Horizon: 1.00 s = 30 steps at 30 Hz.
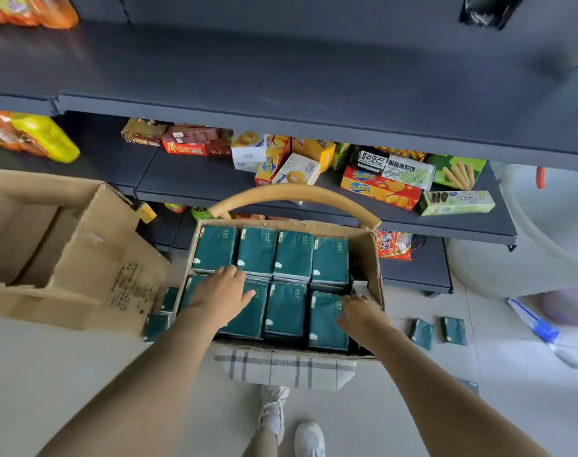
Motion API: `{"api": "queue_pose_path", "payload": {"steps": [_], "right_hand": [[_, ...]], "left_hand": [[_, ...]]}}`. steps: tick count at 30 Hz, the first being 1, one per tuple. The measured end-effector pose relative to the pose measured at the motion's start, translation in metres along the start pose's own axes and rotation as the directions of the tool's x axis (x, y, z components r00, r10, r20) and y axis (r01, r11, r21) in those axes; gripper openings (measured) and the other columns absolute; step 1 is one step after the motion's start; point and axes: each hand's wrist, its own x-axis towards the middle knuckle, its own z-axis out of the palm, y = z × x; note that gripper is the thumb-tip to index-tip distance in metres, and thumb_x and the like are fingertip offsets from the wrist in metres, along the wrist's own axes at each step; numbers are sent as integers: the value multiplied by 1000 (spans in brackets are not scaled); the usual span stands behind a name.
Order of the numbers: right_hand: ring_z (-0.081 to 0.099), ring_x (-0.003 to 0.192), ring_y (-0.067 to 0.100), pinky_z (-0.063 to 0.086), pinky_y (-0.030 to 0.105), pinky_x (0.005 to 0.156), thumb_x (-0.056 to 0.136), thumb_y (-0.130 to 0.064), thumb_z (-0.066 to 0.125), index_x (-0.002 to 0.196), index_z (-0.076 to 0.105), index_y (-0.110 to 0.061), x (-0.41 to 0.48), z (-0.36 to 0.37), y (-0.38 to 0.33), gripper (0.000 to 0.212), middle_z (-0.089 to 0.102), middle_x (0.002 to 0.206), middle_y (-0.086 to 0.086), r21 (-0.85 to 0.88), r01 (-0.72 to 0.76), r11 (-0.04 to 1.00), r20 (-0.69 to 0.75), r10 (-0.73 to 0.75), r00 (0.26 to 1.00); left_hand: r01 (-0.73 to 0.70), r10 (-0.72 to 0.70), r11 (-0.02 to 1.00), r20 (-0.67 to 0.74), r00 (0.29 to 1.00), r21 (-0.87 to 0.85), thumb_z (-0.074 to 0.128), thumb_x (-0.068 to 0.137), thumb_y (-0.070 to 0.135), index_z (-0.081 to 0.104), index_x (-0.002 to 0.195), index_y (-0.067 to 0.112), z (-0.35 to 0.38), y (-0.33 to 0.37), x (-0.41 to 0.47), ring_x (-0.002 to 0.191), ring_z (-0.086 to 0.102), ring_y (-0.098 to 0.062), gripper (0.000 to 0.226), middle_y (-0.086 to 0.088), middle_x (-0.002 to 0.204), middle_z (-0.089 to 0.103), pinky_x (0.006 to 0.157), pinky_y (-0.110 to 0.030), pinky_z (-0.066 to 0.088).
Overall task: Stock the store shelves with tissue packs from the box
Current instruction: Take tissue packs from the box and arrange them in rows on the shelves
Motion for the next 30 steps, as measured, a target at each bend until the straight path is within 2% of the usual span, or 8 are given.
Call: {"api": "queue_pose_path", "payload": {"steps": [6,13,18,23,25,26,28,30], "right_hand": [[41,125,28,38,33,101,92,-28,54,134,41,-6,48,23,0,49,44,135,12,32,-47,998,90,44,995],[31,135,27,31,33,108,91,-33,60,147,25,-7,75,38,9,72,36,147,9,42,-149,988,94,145,985],[34,125,26,38,33,101,83,-39,68,130,48,-10,73,36,3,59,41,133,9,-3,-163,987,60,163,985],[34,122,24,38,32,102,75,-42,75,123,53,-17,67,33,-2,59,37,129,6,107,-206,973,15,205,979],[44,111,21,44,28,90,74,-35,78,120,47,-17,64,33,-5,58,41,126,6,263,-249,932,80,237,968],[49,100,19,46,24,77,75,-31,78,119,44,-17,61,33,-7,58,47,122,6,348,-275,896,122,248,961],[53,84,16,39,19,55,79,-25,75,118,39,-17,57,36,-9,54,56,112,6,464,-297,835,141,261,955],[53,84,16,37,19,54,82,-22,72,120,40,-17,52,40,-7,49,58,112,6,549,-264,793,79,265,961]], "left_hand": [[-70,67,997,175,982,13,36,99,47,39,137,9,51,-14,43,131,37,-22,54,-7,142,38,100,-32,39],[-170,167,985,159,973,5,58,89,47,27,144,9,73,-27,77,135,31,-24,73,-7,147,31,111,-34,28],[-174,152,978,179,972,117,64,77,60,38,137,17,71,-25,83,125,38,-21,79,-1,135,45,100,-37,30],[-192,173,977,180,968,92,65,79,55,55,119,20,67,-24,81,116,38,-20,54,1,124,46,93,-36,29],[-173,162,984,184,970,45,66,80,51,52,116,22,66,-23,79,116,39,-20,48,2,124,48,93,-36,30],[-172,163,985,195,967,32,66,80,50,50,115,22,64,-22,77,115,42,-20,48,2,123,50,93,-37,30],[-181,172,983,212,962,23,68,79,48,47,113,21,62,-19,76,112,47,-20,48,3,119,56,90,-37,30],[-172,166,985,210,963,9,70,78,48,45,112,20,59,-16,75,110,49,-20,52,4,117,58,88,-37,29]]}}
